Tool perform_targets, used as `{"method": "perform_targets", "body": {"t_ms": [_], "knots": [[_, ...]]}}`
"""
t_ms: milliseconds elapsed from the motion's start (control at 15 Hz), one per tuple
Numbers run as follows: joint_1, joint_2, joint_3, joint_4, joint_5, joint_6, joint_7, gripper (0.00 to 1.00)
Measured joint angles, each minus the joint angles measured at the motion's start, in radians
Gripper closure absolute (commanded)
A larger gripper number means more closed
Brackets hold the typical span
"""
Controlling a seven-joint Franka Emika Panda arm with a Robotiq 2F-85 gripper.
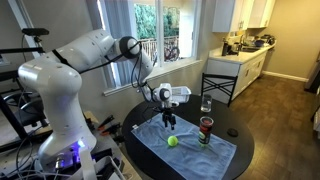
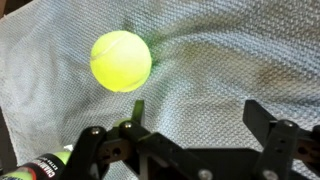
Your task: Put the tennis ball inside the canister
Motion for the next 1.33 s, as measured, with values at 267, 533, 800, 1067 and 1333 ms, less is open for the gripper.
{"method": "perform_targets", "body": {"t_ms": [267,533,800,1067,1333], "knots": [[0.076,-0.067,-0.041,-0.151,-0.021,0.086,0.0,0.0],[0.108,-0.085,-0.081,-0.25,-0.021,0.136,0.001,0.0],[0.101,-0.084,-0.119,-0.33,-0.021,0.204,0.001,0.0],[0.089,-0.079,-0.155,-0.402,-0.021,0.347,0.0,0.0],[0.089,-0.061,-0.174,-0.444,-0.01,0.512,-0.011,0.0]]}}
